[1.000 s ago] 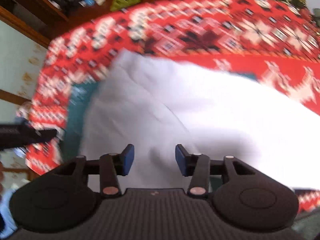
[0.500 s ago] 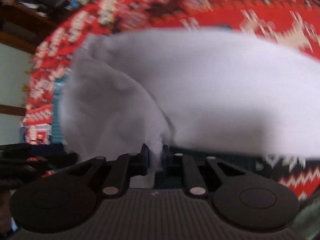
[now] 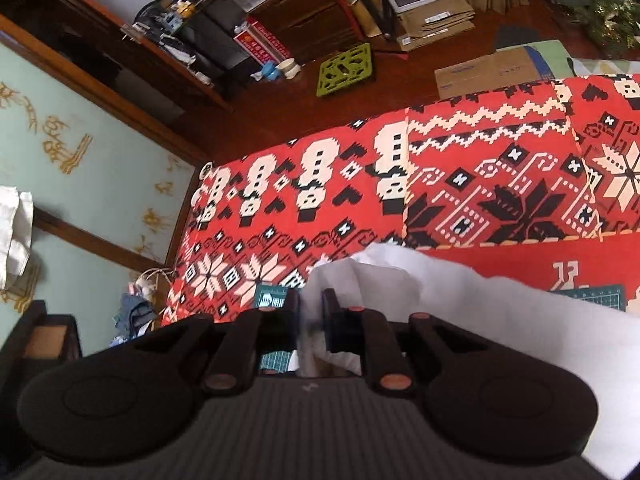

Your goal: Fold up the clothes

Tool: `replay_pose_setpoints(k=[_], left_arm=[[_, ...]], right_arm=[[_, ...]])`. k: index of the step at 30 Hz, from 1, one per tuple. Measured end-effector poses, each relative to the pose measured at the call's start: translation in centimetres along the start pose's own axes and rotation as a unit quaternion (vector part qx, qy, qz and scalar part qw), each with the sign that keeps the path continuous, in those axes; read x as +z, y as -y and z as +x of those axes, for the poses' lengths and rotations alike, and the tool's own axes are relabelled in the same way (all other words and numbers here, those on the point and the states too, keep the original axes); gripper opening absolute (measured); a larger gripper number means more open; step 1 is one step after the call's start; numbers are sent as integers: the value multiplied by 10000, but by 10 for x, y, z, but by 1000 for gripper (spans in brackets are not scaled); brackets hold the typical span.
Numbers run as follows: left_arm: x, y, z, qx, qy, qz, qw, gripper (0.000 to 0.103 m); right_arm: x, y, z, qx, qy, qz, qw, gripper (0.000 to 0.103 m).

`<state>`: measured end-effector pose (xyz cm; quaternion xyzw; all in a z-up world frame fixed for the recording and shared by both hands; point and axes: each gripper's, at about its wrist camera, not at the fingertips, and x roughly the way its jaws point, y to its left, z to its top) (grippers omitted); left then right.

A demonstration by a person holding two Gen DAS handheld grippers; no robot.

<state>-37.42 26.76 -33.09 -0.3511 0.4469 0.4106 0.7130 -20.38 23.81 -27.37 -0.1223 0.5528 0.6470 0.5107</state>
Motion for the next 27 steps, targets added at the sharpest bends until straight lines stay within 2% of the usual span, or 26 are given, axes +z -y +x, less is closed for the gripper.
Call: replay_pose_setpoints(k=[2, 5, 9, 12, 15, 17, 19, 23, 25, 27], left_arm=[[11, -19, 1, 129, 36, -255, 9996, 18], [27, -51, -10, 591, 327, -505, 9964, 15], [49, -98, -25, 1259, 674, -834, 9862, 14], [59, -136, -29, 1518, 642, -1150, 9796, 13], [60, -170, -27, 1644, 465, -1400, 9753, 15], [56, -186, -25, 1650, 315, -1528, 9739, 20], [51, -197, -23, 1655, 179, -1587, 9732, 24], [39, -211, -28, 2193, 168, -1228, 9677, 24], [33, -226, -31, 2150, 48, -1402, 9665, 25], [24, -239, -34, 1883, -119, -1666, 9678, 25]], right_arm=[[3, 6, -5, -79, 104, 185, 9997, 29], [-5, 29, -23, -404, 164, 429, 9981, 37], [-31, 71, -42, -1226, -204, 707, 9897, 45], [-61, 102, -52, -1820, -566, 1059, 9759, 45], [-88, 120, -58, -2001, -809, 1445, 9657, 46], [-101, 118, -56, -1988, -876, 1555, 9637, 46], [-109, 106, -47, -2024, -946, 1412, 9644, 51], [-114, 76, -17, -2062, -1107, 991, 9672, 52], [-116, 62, -6, -2020, -1192, 745, 9692, 53], [-120, 48, 7, -1994, -1315, 395, 9703, 55]])
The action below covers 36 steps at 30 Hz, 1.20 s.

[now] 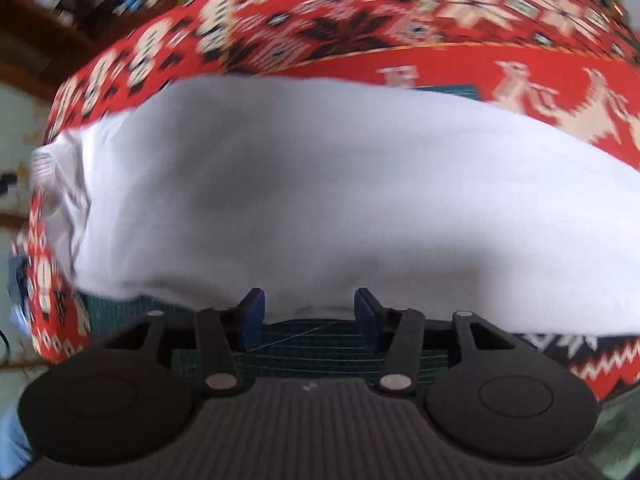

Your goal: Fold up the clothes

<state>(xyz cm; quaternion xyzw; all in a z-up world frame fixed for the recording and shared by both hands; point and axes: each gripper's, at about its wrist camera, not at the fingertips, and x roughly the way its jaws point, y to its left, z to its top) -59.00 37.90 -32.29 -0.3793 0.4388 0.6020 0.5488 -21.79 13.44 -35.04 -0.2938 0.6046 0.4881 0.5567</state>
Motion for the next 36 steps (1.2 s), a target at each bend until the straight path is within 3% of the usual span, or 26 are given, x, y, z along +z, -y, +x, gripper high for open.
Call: replay_pose_setpoints(k=[6, 8, 10, 12, 14, 17, 23, 28, 32, 36], left_arm=[[-29, -2, -4, -732, -543, -151, 9957, 25], [-40, 5, -5, -1034, -682, -189, 9921, 30], [-50, 15, -5, -1364, -776, -148, 9875, 33], [-60, 28, -1, -1532, -807, 44, 9849, 37], [-67, 41, 7, -1555, -862, 197, 9839, 37], [-70, 54, 13, -1526, -762, 372, 9846, 37], [-67, 69, 28, -799, -34, 883, 9929, 43], [-62, 72, 40, -842, -9, 979, 9916, 44], [-66, 75, 28, -880, 158, 896, 9920, 44], [-73, 80, 9, -915, 390, 989, 9901, 44]], right_arm=[[-8, -46, 30, -286, -35, -913, 9954, 54], [-11, -60, 40, -466, -53, -1282, 9906, 53], [-13, -70, 48, -634, -91, -1591, 9852, 45], [-13, -76, 52, -862, -76, -1767, 9805, 25], [-10, -79, 48, -921, -46, -1779, 9797, 15], [-2, -81, 35, -882, 16, -1489, 9849, 8], [20, -94, -14, -957, 644, -1352, 9841, 5], [53, -73, -32, -785, 984, -733, 9893, 2], [81, -63, -46, -912, 1600, -465, 9818, 0], [107, -52, -45, -831, 1655, -326, 9822, 0]])
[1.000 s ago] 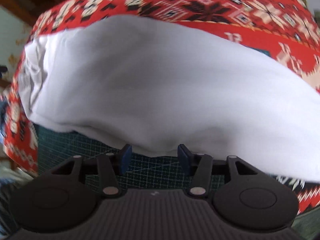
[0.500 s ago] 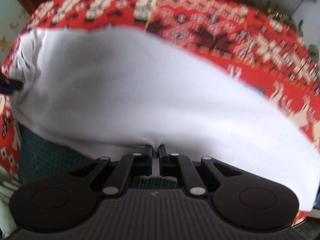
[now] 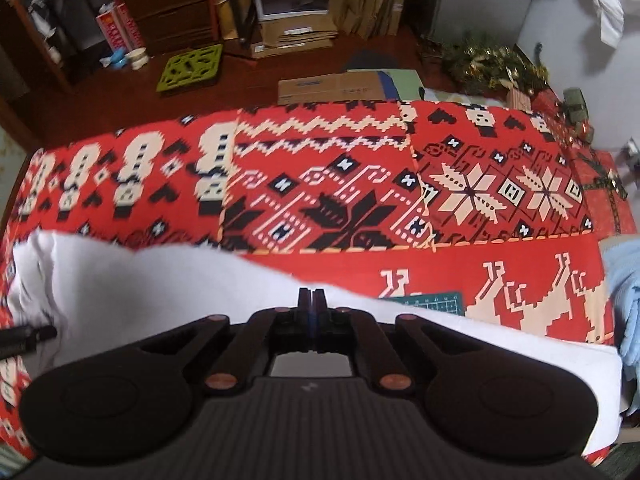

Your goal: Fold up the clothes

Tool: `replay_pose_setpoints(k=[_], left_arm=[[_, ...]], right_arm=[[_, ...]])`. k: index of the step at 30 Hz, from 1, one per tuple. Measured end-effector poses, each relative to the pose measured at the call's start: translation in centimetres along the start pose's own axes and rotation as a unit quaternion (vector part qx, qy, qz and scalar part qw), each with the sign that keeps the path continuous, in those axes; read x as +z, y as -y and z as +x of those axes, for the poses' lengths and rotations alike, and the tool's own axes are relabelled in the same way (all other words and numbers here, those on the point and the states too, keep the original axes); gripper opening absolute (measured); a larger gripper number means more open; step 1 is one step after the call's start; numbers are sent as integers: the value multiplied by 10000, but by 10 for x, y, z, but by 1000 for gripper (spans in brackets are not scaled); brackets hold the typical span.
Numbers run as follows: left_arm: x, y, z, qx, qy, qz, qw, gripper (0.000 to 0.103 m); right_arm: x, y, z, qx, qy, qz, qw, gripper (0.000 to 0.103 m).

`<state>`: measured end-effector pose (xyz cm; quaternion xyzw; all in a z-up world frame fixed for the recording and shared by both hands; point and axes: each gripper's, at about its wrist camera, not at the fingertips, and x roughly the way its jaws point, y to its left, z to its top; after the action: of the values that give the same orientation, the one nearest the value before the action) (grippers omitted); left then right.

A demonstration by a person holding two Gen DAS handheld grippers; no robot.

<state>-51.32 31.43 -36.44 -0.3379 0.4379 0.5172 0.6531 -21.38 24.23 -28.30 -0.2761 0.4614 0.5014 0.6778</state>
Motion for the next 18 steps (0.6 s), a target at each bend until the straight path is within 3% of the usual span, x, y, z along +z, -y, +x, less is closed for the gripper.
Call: replay_pose_setpoints(k=[4, 7, 10, 12, 15, 16, 17, 18], left_arm=[[-2, 18, 0, 76, 208, 596, 9980, 44], [-1, 24, 17, 503, 181, 915, 9944, 44], [0, 18, 31, 599, -46, 714, 9956, 43], [-2, 18, 36, 638, -130, 662, 9957, 43], [-8, 21, 41, 761, -138, 745, 9942, 43], [-9, 22, 42, 802, -141, 773, 9937, 39], [-11, 23, 44, 842, -145, 800, 9931, 25], [-10, 22, 44, 853, -165, 797, 9930, 20]], right_arm=[[-12, -7, 0, 419, -238, 47, 9988, 3], [-35, -14, 5, 503, -619, 132, 9967, 8], [-57, -20, 10, 634, -896, 389, 9932, 10], [-69, -21, 10, 683, -1002, 521, 9913, 23], [-90, -16, 9, 691, -1240, 839, 9863, 32], [-97, -13, 10, 684, -1317, 948, 9844, 32], [-104, -12, 11, 657, -1378, 1020, 9830, 34], [-109, -12, 13, 602, -1395, 1012, 9832, 37]])
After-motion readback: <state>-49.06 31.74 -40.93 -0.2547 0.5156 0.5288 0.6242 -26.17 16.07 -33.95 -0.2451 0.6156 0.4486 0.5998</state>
